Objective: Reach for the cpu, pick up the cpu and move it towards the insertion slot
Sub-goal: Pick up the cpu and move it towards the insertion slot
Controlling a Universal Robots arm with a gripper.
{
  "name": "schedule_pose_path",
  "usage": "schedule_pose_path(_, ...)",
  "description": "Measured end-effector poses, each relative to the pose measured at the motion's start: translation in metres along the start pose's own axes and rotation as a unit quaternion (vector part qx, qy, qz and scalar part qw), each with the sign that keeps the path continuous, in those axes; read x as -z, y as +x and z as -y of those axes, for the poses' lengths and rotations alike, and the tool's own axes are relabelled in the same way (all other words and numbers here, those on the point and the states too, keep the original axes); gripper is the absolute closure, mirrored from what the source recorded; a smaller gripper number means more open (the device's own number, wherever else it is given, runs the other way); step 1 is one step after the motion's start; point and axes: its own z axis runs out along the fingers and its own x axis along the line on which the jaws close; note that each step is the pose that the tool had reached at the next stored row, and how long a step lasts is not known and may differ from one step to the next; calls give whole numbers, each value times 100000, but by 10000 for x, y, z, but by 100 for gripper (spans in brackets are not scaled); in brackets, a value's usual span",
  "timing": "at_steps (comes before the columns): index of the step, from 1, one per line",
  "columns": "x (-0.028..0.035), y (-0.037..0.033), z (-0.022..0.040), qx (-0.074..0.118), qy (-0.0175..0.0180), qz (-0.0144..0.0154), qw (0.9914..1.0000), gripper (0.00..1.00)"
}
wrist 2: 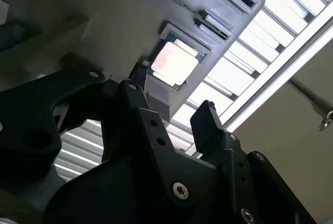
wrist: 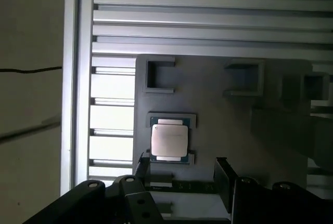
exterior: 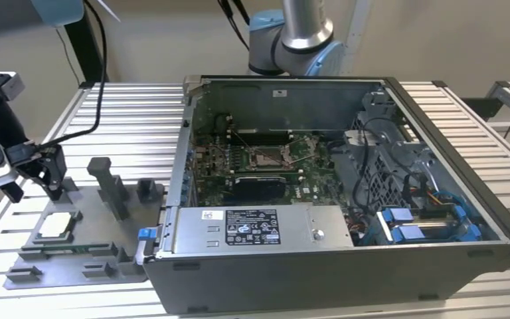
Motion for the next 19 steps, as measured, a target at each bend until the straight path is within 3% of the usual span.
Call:
schedule_pose_path(10,-14,2,69,2,3,-3,100000,0)
schedule_pose_path(19,-16,3,75,2,5,-2,100000,0)
